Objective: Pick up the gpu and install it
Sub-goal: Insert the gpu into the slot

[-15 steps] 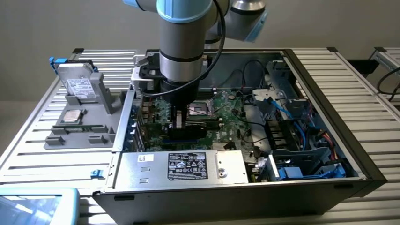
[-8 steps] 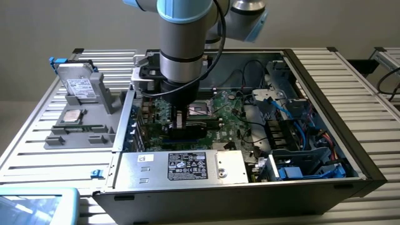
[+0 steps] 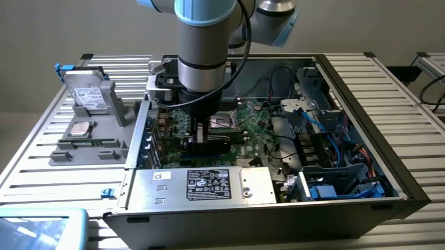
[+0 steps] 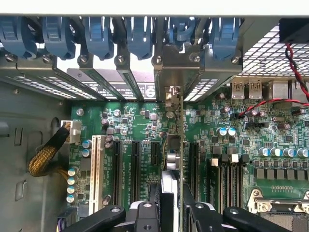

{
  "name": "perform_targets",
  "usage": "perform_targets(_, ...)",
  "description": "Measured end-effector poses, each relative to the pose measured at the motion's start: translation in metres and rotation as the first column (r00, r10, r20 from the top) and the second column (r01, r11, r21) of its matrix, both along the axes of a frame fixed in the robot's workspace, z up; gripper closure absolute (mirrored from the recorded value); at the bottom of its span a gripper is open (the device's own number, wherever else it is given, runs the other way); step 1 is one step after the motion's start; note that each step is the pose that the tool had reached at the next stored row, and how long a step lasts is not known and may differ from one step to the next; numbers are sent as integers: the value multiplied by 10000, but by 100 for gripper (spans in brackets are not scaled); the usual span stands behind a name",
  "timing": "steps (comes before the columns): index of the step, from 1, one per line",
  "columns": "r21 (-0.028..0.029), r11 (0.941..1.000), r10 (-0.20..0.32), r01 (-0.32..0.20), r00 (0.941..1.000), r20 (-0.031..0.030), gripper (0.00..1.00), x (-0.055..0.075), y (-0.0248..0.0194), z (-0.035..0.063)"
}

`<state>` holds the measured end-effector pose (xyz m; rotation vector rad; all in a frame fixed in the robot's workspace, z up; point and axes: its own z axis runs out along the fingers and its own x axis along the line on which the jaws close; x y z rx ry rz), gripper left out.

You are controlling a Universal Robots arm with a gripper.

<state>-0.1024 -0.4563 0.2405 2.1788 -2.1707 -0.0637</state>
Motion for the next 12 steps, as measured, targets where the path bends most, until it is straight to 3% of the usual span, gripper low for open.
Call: perform_targets(12,1,10000,-3,3,10000,-1,72,-2,0,0)
